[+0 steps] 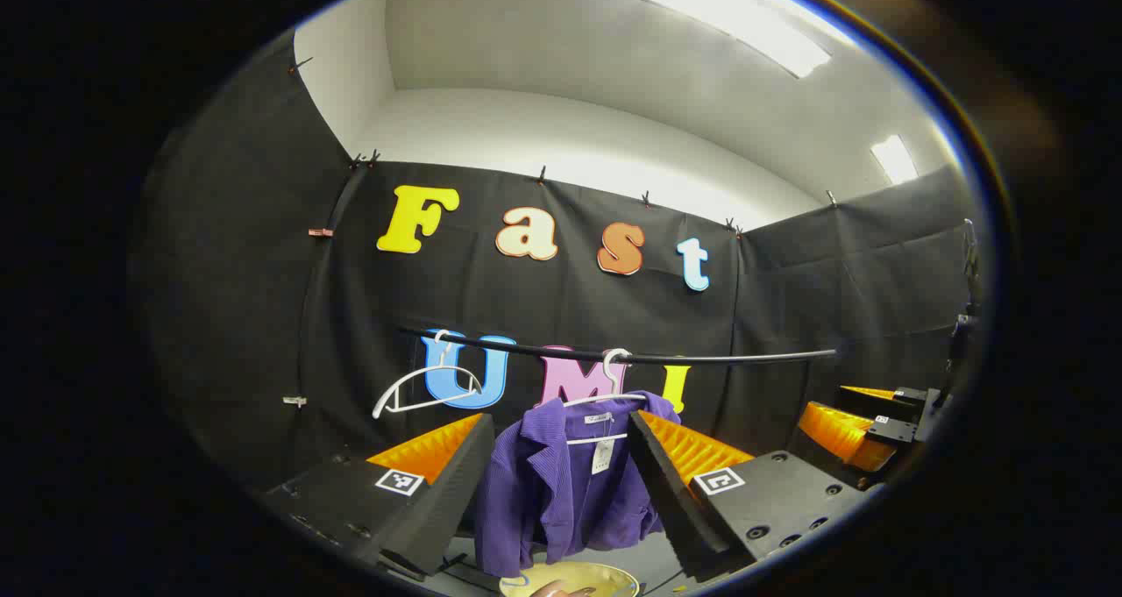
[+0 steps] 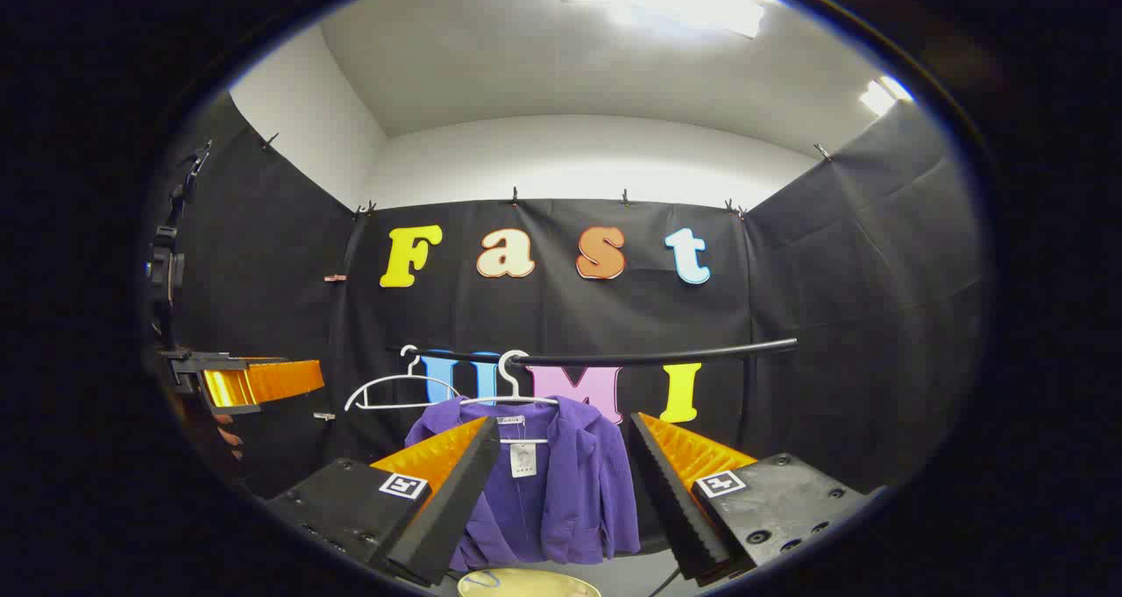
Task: Grasp the clothes on the hanger with both hands and then place them into the laundry hamper below.
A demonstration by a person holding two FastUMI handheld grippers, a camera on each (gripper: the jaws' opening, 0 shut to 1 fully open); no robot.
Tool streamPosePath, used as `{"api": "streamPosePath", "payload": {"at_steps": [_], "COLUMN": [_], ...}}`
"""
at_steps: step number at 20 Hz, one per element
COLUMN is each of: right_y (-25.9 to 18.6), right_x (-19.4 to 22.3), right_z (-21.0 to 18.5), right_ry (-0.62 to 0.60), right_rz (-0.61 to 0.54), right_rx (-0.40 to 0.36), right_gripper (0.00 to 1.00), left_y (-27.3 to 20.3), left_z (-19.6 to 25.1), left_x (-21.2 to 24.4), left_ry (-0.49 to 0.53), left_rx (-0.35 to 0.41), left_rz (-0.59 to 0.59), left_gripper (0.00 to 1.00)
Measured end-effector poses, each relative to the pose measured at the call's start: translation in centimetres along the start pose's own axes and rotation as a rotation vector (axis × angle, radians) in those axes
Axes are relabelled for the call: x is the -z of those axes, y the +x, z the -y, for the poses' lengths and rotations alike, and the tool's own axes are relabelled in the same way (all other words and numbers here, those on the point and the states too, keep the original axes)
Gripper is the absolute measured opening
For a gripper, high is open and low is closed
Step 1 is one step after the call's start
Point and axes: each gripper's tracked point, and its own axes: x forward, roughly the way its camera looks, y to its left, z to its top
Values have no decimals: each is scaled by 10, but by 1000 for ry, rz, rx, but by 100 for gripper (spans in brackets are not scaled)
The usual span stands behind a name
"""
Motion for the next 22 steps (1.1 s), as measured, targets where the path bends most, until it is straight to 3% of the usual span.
{"api": "streamPosePath", "payload": {"at_steps": [15, 22], "right_y": [-2, -5], "right_x": [-2, -4], "right_z": [-10, -2], "right_ry": [-15, -24], "right_rz": [-21, -20], "right_rx": [-48, -25], "right_gripper": [95, 95], "left_y": [-5, -7], "left_z": [9, 9], "left_x": [8, 18], "left_ry": [-11, 8], "left_rx": [6, 6], "left_rz": [6, -29], "left_gripper": [95, 96]}}
